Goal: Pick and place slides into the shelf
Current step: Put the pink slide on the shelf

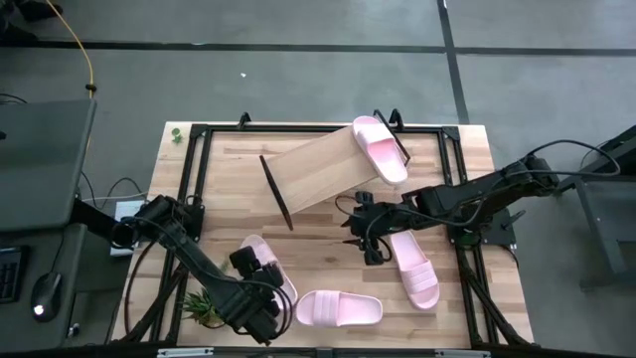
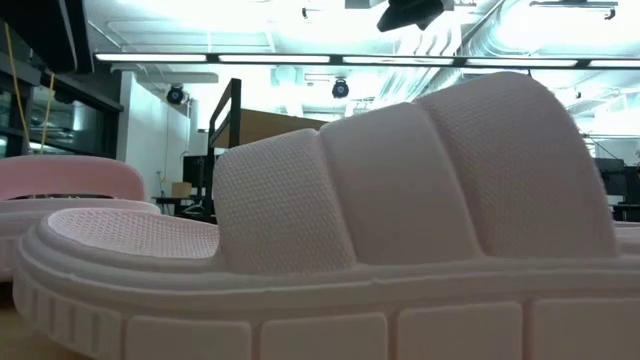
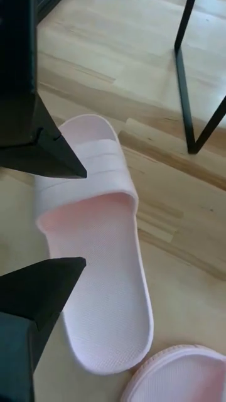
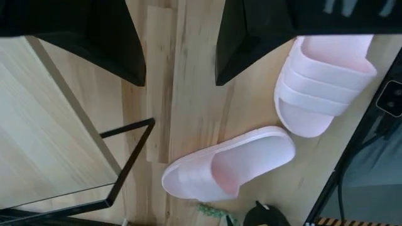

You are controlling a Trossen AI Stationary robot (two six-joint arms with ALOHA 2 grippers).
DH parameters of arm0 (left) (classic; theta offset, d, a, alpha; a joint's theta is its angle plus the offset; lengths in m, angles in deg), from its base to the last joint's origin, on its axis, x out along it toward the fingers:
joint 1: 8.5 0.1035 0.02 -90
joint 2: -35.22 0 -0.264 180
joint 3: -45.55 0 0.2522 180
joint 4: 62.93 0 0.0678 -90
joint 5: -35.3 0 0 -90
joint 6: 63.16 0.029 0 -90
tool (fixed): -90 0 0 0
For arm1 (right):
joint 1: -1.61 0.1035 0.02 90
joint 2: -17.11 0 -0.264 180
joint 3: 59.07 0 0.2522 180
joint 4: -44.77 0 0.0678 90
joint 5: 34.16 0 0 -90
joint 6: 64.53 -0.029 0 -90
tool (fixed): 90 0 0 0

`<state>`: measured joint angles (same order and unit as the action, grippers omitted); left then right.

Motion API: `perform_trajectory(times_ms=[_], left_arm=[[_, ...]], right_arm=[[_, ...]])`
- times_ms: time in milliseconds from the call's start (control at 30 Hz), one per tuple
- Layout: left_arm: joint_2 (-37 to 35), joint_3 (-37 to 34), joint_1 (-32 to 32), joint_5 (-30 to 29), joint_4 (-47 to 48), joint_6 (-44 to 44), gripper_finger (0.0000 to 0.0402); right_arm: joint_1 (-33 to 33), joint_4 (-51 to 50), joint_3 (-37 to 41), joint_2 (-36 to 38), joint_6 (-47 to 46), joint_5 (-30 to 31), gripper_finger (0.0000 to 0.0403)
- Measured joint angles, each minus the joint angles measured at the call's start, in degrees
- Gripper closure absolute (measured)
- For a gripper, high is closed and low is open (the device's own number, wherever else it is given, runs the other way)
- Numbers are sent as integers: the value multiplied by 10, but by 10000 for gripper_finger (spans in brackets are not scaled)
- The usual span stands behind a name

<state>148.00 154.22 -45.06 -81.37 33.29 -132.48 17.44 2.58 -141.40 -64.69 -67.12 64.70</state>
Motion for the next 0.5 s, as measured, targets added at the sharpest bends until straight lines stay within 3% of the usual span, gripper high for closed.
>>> perform_trajectory(times_ms=[500], left_arm=[[46, 0, 1, 48, 26, 2, 202]], right_arm=[[0, 0, 0, 0, -15, 0, 220]])
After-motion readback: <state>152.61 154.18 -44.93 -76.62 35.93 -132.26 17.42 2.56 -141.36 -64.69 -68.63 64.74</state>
